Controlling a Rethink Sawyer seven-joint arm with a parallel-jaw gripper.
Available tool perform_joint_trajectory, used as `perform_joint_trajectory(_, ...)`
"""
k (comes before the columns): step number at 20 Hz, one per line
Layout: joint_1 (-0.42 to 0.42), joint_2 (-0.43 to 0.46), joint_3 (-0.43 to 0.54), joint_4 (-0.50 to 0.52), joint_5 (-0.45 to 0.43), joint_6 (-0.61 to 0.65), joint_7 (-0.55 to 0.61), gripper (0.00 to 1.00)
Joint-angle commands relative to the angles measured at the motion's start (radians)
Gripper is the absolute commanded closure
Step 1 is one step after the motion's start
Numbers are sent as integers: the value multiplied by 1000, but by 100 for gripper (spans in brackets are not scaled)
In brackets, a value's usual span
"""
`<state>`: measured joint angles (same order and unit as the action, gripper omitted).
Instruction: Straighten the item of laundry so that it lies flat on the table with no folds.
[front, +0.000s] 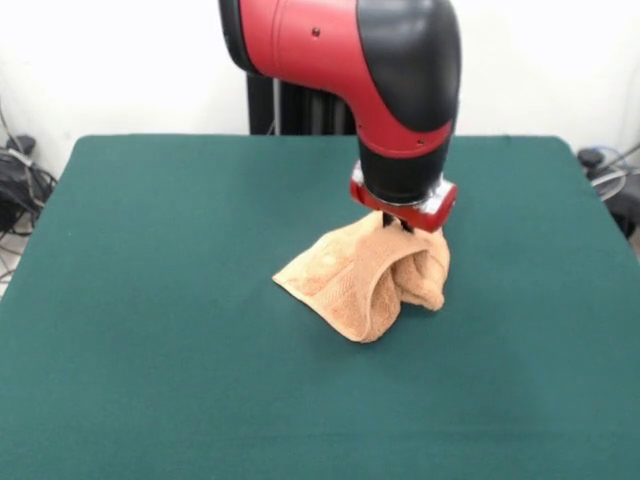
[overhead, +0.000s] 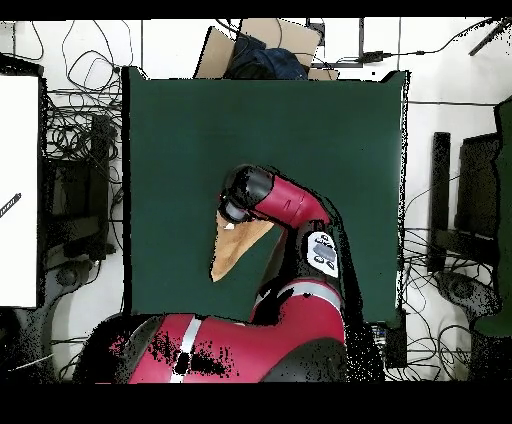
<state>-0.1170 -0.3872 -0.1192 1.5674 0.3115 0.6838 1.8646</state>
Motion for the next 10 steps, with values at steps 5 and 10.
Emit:
perform_joint_trajectory(5,20,27,75,75,-55,-93,87,100)
perform_joint_trajectory(10,28,28,65,71,-59,-91,90,0)
